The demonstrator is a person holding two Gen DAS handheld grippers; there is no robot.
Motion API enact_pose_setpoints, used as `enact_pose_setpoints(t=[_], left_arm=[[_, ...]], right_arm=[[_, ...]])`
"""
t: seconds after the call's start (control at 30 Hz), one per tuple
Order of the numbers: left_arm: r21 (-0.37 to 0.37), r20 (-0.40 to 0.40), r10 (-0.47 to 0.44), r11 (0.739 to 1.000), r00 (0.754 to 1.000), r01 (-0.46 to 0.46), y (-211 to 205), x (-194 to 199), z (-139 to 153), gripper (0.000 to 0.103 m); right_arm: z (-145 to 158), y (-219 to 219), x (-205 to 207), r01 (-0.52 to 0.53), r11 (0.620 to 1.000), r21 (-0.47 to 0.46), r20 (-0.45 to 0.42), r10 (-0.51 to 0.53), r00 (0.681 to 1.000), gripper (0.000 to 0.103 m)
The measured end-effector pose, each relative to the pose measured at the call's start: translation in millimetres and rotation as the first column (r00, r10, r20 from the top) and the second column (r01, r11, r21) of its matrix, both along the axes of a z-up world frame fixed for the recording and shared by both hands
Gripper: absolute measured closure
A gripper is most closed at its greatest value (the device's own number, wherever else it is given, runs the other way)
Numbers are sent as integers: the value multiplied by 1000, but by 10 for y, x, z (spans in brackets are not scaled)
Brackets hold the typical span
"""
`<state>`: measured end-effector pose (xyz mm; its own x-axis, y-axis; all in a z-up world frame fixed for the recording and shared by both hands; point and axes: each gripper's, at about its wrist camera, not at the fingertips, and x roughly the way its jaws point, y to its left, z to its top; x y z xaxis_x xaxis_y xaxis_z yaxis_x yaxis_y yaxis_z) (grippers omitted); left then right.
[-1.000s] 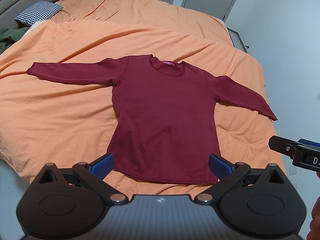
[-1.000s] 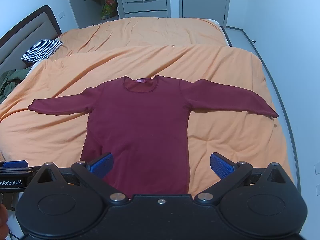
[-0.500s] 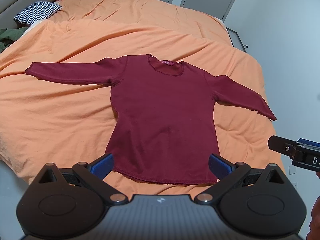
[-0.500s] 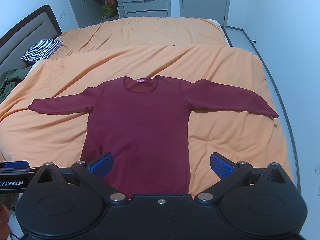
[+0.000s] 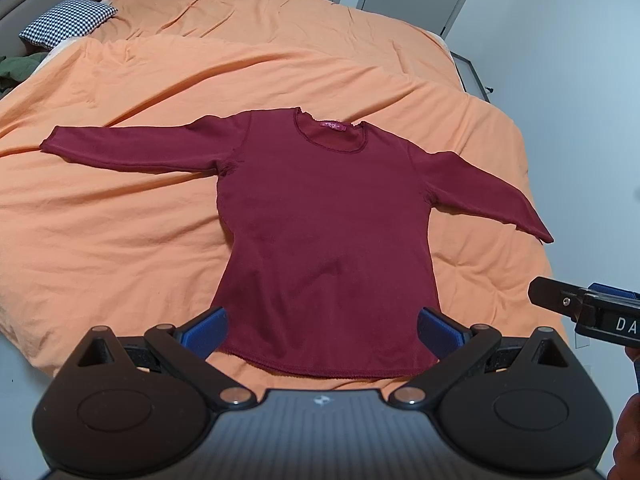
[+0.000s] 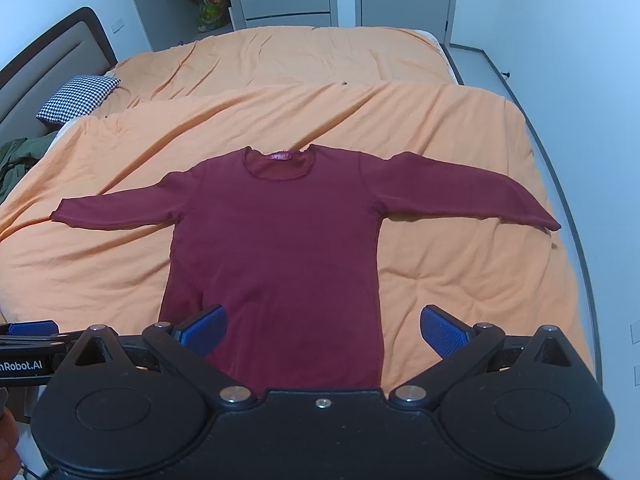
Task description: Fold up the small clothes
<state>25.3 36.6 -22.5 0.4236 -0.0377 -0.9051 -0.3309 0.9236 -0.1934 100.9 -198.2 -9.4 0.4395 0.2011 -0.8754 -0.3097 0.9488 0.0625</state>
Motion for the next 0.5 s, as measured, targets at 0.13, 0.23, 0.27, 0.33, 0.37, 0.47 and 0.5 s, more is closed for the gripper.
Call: enact_pose_setpoints(t=[0.13,0.23,0.27,0.33,0.37,0.47,0.5], left_arm=[[15,21,-5,1000,1000,4,147,159,-43,0],[-24,49,-29,999,998,30,279,332,-91,0],[-39,62,-39,998,997,41,322,394,-114,0],[-72,107,-80,994,991,88,402,523,-164,0],[-84,122,-103,990,987,114,435,591,-190,0],[-108,150,-156,979,976,173,507,811,-282,0],[-114,160,-177,974,971,197,509,881,-317,0]], right_arm=[[-84,84,105,21,1000,-6,-24,-21,1000,1],[-157,171,201,39,999,-7,-37,-39,999,1],[-170,201,232,45,999,-7,-31,-45,998,1],[-175,269,283,58,998,-3,-2,-58,998,1],[-159,289,297,62,998,20,24,-63,998,1],[-121,325,346,82,991,107,104,-93,990,0],[-123,344,385,75,989,128,116,-90,989,0]])
